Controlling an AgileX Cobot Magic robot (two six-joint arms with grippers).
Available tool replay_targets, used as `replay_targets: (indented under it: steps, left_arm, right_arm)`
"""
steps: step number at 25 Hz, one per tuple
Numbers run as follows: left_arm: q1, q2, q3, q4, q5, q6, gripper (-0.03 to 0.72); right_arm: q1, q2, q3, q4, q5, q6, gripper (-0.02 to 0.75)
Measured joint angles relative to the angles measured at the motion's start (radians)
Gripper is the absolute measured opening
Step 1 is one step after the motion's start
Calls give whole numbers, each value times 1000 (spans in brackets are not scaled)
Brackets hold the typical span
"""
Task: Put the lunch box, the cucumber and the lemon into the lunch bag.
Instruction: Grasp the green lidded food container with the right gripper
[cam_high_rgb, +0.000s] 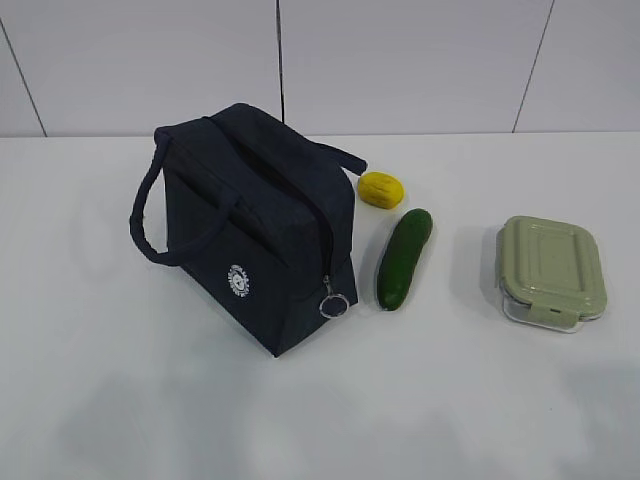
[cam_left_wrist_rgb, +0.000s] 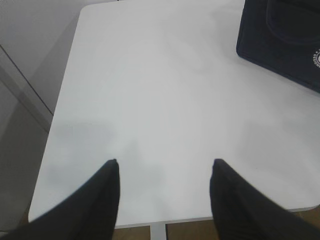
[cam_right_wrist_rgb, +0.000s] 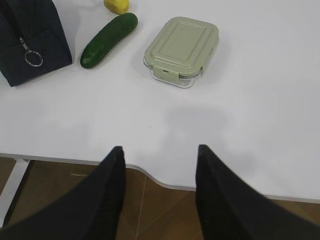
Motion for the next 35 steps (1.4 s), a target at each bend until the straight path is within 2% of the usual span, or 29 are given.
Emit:
replay_targets:
  steps: [19, 35]
  left_arm:
    - [0, 0, 0, 0, 0, 0, 331]
    - [0, 0, 0, 0, 0, 0, 309]
  right_arm:
    - [0, 0, 0, 0, 0, 0, 354]
    - [0, 0, 0, 0, 2, 0, 354]
